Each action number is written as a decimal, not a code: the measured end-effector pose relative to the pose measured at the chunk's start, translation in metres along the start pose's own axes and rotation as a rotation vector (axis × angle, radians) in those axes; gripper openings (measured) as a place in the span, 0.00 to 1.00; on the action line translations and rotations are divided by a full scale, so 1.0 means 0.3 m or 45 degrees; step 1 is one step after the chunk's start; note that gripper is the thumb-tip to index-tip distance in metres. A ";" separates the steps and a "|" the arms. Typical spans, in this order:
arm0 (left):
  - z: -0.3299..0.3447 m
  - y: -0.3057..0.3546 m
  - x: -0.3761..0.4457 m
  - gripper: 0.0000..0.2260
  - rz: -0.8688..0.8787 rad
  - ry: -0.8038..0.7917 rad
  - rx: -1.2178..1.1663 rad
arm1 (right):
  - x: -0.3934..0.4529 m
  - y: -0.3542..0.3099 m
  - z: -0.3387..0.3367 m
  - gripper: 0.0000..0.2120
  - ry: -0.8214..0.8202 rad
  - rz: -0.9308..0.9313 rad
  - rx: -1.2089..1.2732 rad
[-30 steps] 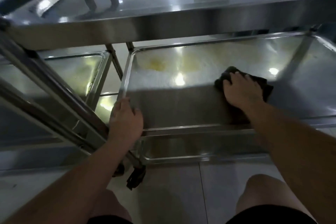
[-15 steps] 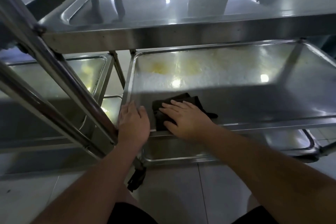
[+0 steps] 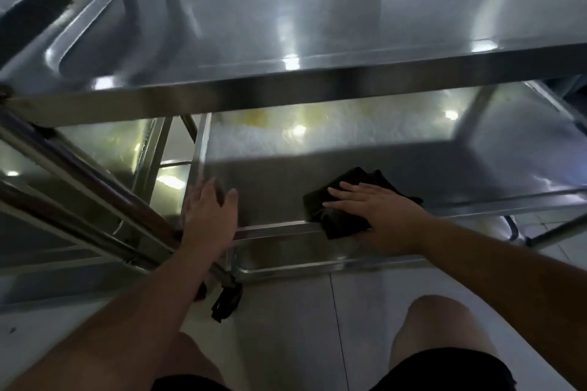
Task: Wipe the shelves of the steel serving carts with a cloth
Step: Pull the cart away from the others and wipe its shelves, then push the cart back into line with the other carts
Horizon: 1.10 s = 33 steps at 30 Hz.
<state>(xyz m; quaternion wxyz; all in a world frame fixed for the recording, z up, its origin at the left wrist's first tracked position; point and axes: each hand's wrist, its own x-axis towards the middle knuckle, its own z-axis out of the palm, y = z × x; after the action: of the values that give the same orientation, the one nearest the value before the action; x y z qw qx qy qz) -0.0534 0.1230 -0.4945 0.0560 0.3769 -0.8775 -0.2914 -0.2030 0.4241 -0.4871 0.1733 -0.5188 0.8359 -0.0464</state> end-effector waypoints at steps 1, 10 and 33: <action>-0.016 0.005 0.000 0.29 -0.013 -0.046 0.013 | 0.004 -0.002 -0.009 0.32 -0.022 -0.004 0.027; -0.133 0.155 -0.218 0.28 0.096 -0.620 0.325 | -0.086 -0.165 -0.150 0.29 -0.364 0.230 0.290; -1.045 0.885 -0.823 0.24 0.343 -1.164 0.701 | -0.852 -0.721 -1.076 0.15 -0.394 0.801 0.576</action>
<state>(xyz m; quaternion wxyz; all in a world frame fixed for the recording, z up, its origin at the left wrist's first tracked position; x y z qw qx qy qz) 0.0547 0.2924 -0.0594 -0.3947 0.0971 -0.8967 -0.1754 -0.0253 0.5179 -0.0676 0.4122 -0.1880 0.8864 -0.0952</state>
